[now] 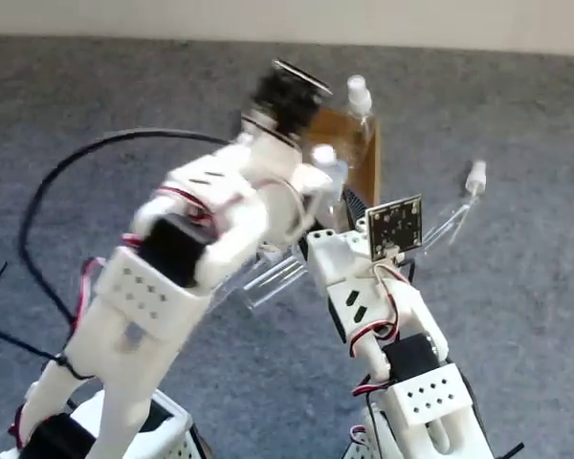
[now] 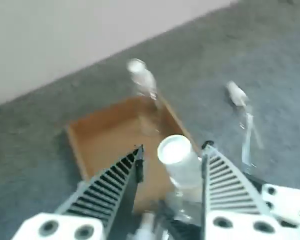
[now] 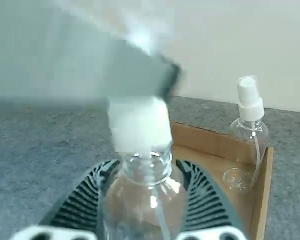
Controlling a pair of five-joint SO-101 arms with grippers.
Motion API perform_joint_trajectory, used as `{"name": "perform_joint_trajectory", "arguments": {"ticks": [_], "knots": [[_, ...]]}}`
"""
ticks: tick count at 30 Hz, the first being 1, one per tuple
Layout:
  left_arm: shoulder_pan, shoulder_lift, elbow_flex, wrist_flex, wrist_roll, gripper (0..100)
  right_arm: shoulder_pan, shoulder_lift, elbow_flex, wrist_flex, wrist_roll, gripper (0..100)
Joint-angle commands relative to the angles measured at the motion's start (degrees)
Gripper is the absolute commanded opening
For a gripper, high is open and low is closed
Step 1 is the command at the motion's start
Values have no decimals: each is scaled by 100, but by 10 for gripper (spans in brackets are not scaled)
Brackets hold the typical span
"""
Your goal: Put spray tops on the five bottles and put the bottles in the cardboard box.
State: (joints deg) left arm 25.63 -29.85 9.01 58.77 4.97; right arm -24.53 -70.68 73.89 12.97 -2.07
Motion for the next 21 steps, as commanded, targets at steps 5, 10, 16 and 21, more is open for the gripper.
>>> {"name": "perform_joint_trajectory", "arguments": {"ticks": [5,10,16,21], "knots": [[-1174,-198,-1358,862,-62,200,119,-57,-365,-4,-35,3],[-699,-198,-1200,870,-466,196,84,-57,-409,-4,-35,3],[-66,-154,-1182,862,-492,196,84,-57,-365,-4,-26,3],[-312,-163,-1182,862,-492,196,84,-57,-365,-4,211,3]]}}
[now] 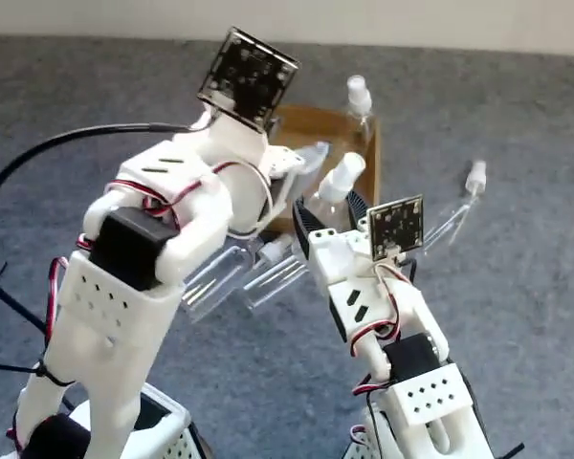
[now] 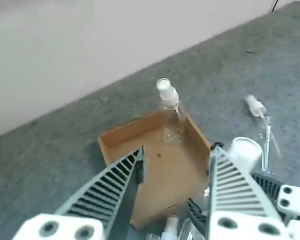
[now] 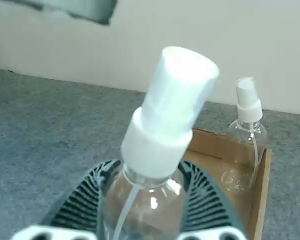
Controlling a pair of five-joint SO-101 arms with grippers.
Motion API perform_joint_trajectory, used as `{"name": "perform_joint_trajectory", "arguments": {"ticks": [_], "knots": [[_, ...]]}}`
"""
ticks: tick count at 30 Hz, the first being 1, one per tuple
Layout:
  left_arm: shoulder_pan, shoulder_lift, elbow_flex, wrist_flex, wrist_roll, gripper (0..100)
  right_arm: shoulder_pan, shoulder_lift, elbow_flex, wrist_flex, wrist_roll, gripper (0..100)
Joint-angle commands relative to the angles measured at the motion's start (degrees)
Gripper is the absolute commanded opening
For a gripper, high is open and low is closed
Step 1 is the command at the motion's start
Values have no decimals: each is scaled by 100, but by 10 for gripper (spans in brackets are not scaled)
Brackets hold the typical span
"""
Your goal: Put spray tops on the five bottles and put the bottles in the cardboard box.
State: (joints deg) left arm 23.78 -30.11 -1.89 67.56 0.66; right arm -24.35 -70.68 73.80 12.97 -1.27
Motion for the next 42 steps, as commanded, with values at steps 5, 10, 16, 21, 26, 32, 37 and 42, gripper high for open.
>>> {"name": "perform_joint_trajectory", "arguments": {"ticks": [5,10,16,21,26,32,37,42], "knots": [[-602,-180,435,35,-70,180,171,-31,-488,-4,158,3],[-1473,-971,1833,264,-79,115,251,1174,-1420,-4,141,3],[-1622,-2782,4813,-1116,-440,169,-84,3468,-3389,-31,123,3],[-1429,-3662,6334,-2356,-431,203,-435,5297,-5059,92,132,3],[-1508,-3442,6958,-3481,-457,203,-558,6747,-6747,778,167,3],[-2343,-3134,7301,-3947,-431,203,-92,8479,-8848,778,747,3],[-2615,-3143,7284,-3982,-246,203,92,9437,-9974,778,554,3],[-2809,-3143,7257,-3982,-237,203,259,9991,-10079,127,264,3]]}}
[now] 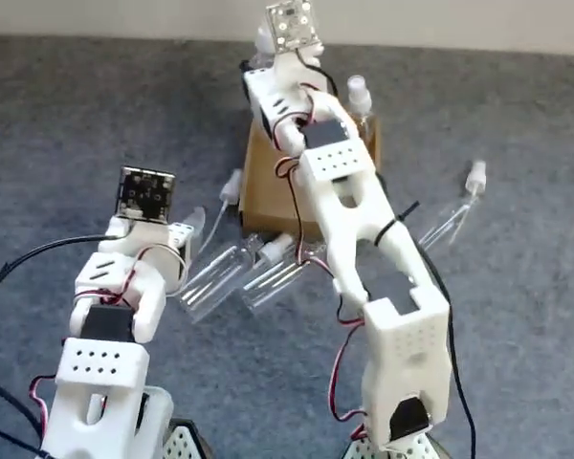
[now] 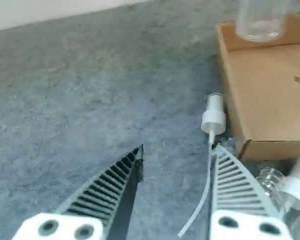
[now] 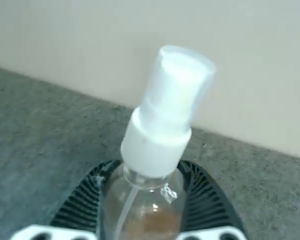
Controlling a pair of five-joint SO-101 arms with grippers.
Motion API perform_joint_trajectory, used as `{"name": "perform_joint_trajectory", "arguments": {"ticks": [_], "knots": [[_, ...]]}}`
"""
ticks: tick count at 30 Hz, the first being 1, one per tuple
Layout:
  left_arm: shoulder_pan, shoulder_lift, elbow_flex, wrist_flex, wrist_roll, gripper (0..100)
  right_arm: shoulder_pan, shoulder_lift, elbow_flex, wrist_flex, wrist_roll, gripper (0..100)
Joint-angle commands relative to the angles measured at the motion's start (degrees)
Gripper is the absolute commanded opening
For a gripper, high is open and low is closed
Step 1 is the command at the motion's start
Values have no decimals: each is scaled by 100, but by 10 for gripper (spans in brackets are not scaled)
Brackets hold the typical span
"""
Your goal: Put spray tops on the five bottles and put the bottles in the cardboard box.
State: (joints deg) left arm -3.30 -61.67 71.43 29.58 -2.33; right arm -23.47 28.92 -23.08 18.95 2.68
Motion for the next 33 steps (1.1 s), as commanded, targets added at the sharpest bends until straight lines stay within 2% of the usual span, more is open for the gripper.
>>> {"name": "perform_joint_trajectory", "arguments": {"ticks": [1,12,33], "knots": [[-110,13,-75,-185,62,203,189,119,-382,-585,-141,3],[-92,13,127,-598,62,203,198,980,-391,-1182,-141,3],[-84,57,127,-589,62,203,180,1534,-374,-1807,-114,3]]}}
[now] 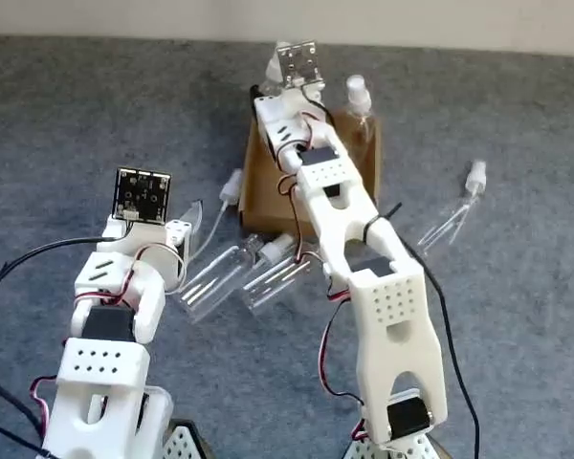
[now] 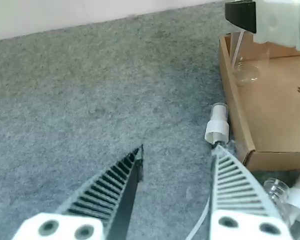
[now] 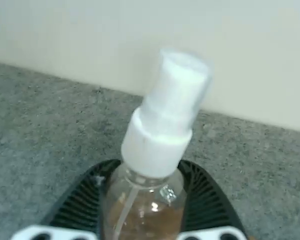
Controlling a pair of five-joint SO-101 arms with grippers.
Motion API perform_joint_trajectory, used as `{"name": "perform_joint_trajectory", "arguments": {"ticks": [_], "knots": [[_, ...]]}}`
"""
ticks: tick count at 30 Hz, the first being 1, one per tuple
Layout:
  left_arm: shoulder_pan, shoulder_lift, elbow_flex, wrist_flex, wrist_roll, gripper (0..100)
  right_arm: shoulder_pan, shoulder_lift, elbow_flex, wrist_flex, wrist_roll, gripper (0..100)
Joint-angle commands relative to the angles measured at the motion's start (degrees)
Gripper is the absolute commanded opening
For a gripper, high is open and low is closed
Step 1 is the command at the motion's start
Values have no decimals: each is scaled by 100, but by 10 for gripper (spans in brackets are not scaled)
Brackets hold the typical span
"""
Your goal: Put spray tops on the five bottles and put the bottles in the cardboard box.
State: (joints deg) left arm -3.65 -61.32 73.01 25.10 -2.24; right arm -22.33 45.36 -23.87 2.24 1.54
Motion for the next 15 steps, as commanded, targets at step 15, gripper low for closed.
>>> {"name": "perform_joint_trajectory", "arguments": {"ticks": [15], "knots": [[-48,22,-22,-141,53,203,13,-163,-22,488,281,152]]}}
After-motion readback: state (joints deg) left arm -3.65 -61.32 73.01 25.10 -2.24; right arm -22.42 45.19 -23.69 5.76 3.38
